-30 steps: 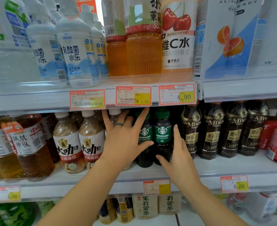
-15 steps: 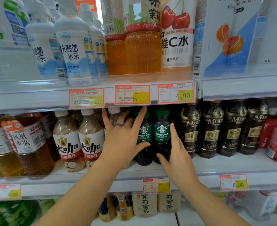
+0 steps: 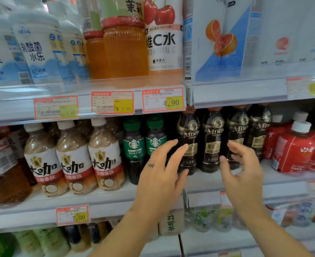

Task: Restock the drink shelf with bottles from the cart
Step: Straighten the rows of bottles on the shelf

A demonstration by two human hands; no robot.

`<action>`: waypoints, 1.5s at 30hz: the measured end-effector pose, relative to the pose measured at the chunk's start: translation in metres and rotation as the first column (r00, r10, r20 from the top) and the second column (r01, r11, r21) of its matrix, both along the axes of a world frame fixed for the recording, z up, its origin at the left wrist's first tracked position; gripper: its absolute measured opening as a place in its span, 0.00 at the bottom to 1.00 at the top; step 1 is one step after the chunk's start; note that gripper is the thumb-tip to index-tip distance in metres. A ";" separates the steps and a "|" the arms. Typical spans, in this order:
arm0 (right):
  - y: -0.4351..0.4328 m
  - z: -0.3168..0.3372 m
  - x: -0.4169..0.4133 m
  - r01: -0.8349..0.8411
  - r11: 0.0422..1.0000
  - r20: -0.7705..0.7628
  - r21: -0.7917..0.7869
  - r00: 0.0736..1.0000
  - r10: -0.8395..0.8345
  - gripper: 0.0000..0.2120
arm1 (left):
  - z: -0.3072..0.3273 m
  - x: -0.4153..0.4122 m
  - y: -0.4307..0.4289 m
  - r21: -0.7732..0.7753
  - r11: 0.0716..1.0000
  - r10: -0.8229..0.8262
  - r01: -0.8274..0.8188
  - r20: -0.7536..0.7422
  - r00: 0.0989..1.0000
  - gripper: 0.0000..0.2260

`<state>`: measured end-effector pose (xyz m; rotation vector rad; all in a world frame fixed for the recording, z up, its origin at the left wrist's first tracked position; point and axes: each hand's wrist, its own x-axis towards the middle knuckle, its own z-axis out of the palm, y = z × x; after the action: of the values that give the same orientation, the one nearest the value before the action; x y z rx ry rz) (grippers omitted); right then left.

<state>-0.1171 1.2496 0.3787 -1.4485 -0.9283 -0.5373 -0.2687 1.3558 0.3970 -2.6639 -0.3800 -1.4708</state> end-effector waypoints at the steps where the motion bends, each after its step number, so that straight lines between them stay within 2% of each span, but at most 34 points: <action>1: -0.002 0.000 0.005 -0.011 1.000 -0.038 -0.012 0.999 0.010 0.16 | 0.000 0.013 -0.008 -0.117 0.992 -0.047 0.047 0.002 0.999 0.24; 4: -0.002 0.001 0.015 -0.056 0.992 -0.125 -0.109 0.991 0.043 0.24 | -0.003 0.049 -0.023 -0.425 0.898 -0.093 0.115 0.073 0.993 0.33; 6: 0.000 0.001 0.019 -0.115 0.979 -0.168 -0.169 0.982 0.087 0.28 | -0.006 0.068 -0.024 -0.517 0.850 -0.058 0.101 0.099 0.993 0.39; 10: 0.009 -0.002 0.021 -0.179 0.955 -0.196 -0.236 0.971 0.133 0.32 | -0.011 0.090 -0.018 -0.562 0.823 0.023 0.077 0.169 0.985 0.44; 15: 0.013 -0.001 0.027 -0.118 0.956 -0.131 -0.267 0.988 0.085 0.31 | -0.009 0.098 -0.015 -0.552 0.834 0.119 0.012 0.202 0.972 0.44; 19: 0.012 -0.003 0.028 -0.097 0.962 -0.086 -0.256 0.993 0.078 0.29 | -0.008 0.097 -0.015 -0.568 0.821 0.077 0.056 0.207 0.975 0.42; 23: 0.007 -0.002 0.028 -0.151 0.954 -0.068 -0.258 0.988 0.138 0.30 | -0.007 0.094 -0.013 -0.570 0.815 0.035 0.100 0.221 0.975 0.43; 25: -0.004 0.005 0.034 -0.143 0.966 -0.041 -0.214 0.990 0.137 0.29 | -0.006 0.092 -0.016 -0.578 0.811 0.025 0.096 0.198 0.980 0.44; 27: -0.020 0.015 0.052 -0.036 0.994 -0.017 -0.106 0.999 0.034 0.26 | -0.005 0.089 -0.023 -0.468 0.883 0.082 0.000 0.155 0.985 0.43; 29: -0.032 0.024 0.072 0.067 0.996 -0.057 -0.050 0.996 -0.070 0.25 | -0.006 0.093 -0.031 -0.221 0.963 0.189 -0.158 0.129 0.973 0.38; 31: -0.035 0.027 0.085 0.112 0.990 -0.088 -0.081 0.989 -0.119 0.28 | -0.004 0.103 -0.038 -0.008 0.969 0.248 -0.249 0.131 0.960 0.32; 35: -0.025 0.024 0.099 0.016 0.991 -0.192 -0.132 0.981 -0.041 0.34 | 0.015 0.128 -0.046 0.213 0.949 0.212 -0.232 0.112 0.971 0.23; 39: -0.020 0.019 0.114 -0.105 0.983 -0.372 -0.152 0.927 0.042 0.35 | 0.038 0.156 -0.046 0.284 0.919 0.289 -0.275 -0.007 0.957 0.25; 42: -0.022 0.014 0.119 -0.111 0.973 -0.382 -0.202 0.924 0.026 0.32 | 0.046 0.165 -0.040 0.281 0.890 0.381 -0.359 -0.027 0.924 0.25; 45: -0.024 0.015 0.121 -0.118 0.973 -0.377 -0.199 0.926 0.036 0.31 | 0.044 0.165 -0.036 0.307 0.879 0.390 -0.364 -0.024 0.921 0.23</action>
<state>0.0041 1.2260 0.3942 -1.6327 -0.7515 -0.0927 -0.1039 1.3201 0.4413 -2.2459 -0.5822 -1.1852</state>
